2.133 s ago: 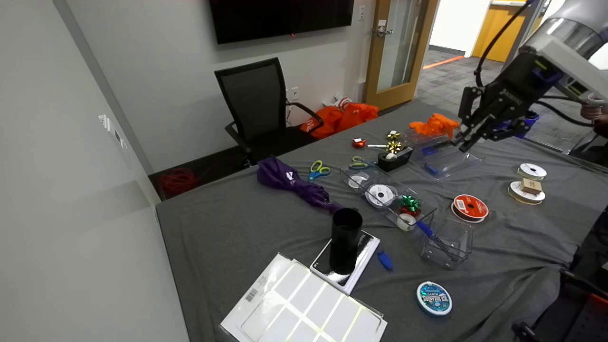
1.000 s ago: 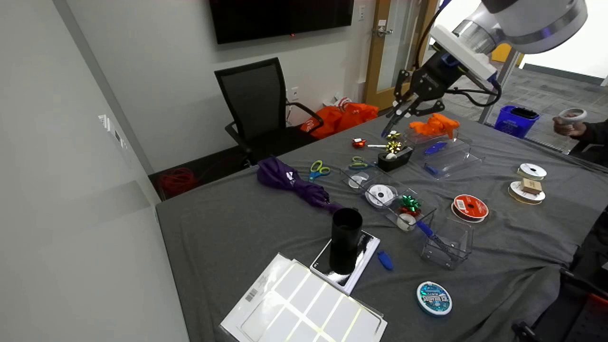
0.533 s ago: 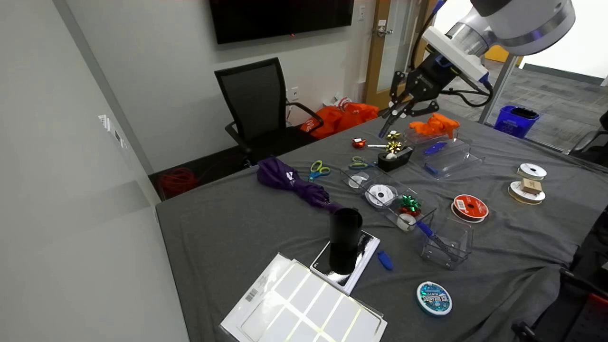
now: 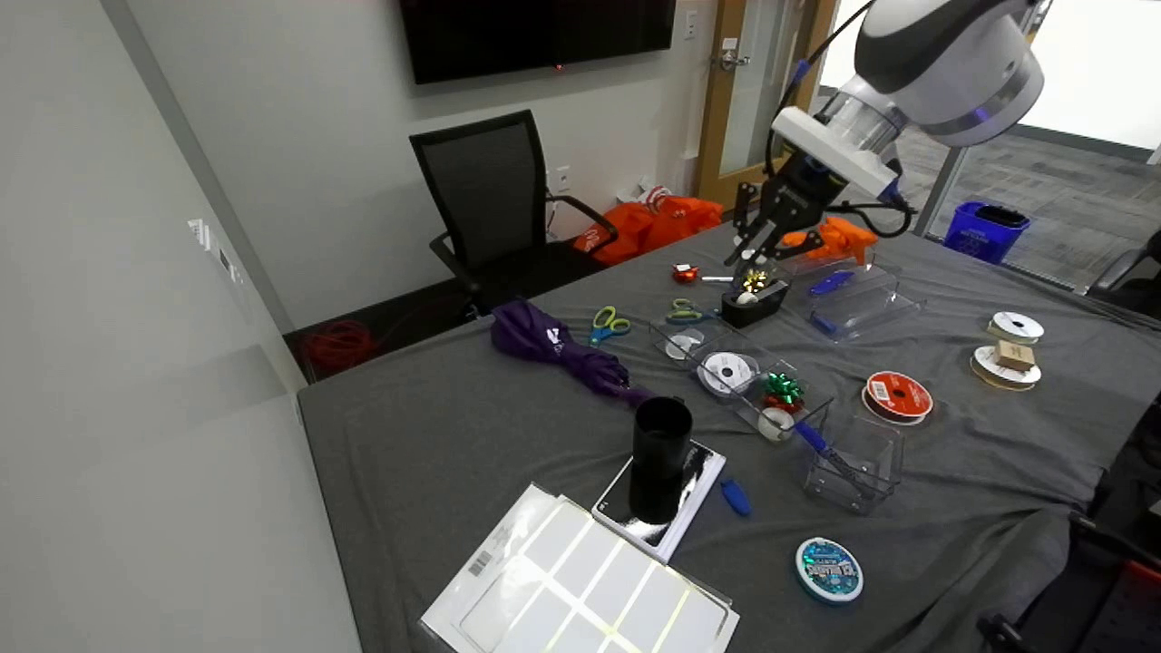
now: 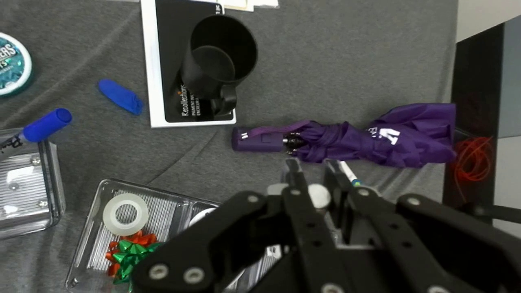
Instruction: Put the blue marker inside the middle compartment of the container
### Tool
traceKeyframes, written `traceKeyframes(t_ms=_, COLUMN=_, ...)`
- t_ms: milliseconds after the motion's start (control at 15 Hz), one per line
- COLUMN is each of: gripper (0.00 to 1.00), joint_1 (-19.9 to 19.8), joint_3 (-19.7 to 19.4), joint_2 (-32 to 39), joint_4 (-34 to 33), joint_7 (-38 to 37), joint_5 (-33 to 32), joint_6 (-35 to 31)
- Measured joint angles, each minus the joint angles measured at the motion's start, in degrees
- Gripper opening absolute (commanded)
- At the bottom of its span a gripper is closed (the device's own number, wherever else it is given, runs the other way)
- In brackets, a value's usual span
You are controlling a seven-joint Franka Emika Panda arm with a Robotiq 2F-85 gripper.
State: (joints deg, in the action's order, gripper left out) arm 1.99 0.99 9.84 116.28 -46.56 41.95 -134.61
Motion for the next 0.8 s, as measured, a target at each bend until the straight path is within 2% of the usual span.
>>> traceKeyframes(t_ms=400, gripper=0.04, joint_1=2.2, joint_3=-0.2, joint_2=9.0, joint_4=-2.3, joint_7=-7.8, joint_5=-7.6, joint_6=-6.5)
traceKeyframes(t_ms=667, gripper=0.04, joint_1=3.7, joint_3=-1.5, joint_2=12.9, joint_4=-3.9, joint_7=-19.0, joint_5=-16.5, joint_6=-7.3)
traceKeyframes(t_ms=800, gripper=0.04, joint_1=4.1, joint_3=-1.7, joint_2=14.2, joint_4=-4.8, joint_7=-22.4, joint_5=-18.9, joint_6=-7.3)
